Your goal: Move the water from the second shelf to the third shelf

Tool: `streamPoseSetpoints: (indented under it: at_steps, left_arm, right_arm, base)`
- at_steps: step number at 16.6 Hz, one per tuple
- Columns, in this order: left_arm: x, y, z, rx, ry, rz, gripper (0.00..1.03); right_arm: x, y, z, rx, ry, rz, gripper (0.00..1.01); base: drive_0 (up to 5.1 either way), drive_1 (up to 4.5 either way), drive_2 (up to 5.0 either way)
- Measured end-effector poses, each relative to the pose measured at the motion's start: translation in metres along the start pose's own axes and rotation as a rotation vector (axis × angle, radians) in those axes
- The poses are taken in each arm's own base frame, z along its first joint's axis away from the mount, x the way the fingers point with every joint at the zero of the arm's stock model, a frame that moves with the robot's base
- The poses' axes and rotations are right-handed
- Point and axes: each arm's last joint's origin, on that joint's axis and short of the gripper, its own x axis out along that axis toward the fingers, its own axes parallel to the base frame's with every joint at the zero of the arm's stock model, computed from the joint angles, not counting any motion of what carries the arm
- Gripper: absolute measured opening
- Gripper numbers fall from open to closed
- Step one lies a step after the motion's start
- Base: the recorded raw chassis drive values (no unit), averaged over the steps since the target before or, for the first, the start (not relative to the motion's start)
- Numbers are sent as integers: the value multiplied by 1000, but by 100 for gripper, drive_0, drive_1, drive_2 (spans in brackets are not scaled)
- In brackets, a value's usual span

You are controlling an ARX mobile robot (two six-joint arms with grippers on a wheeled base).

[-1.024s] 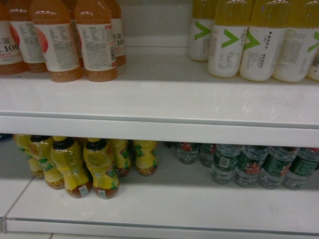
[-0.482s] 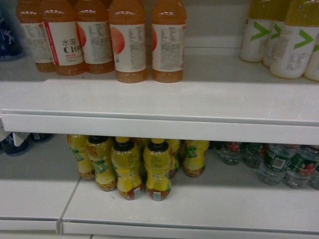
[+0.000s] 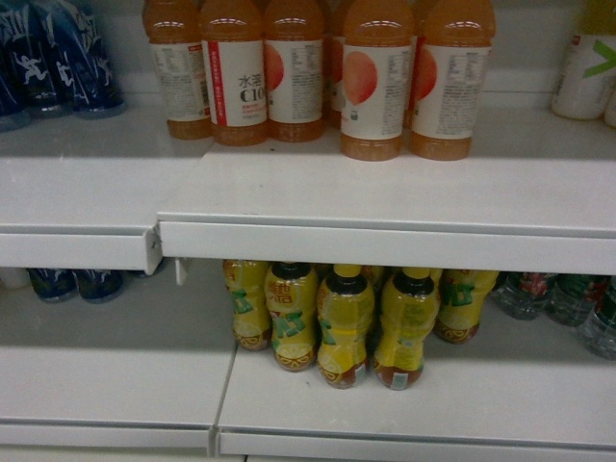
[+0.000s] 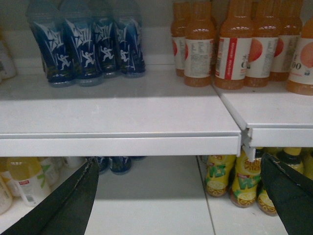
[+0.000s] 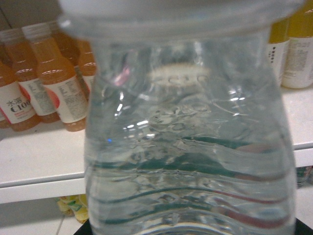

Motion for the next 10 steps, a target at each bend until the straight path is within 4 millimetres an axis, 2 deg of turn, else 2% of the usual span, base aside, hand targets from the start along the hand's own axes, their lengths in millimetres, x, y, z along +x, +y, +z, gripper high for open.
streamPoseSetpoints:
  at_steps: [10]
  left_arm:
    - [0, 0, 0, 0, 1, 0, 98]
  right_arm:
    - [0, 0, 0, -1, 1, -1, 44]
  base:
    - [-484, 232, 232]
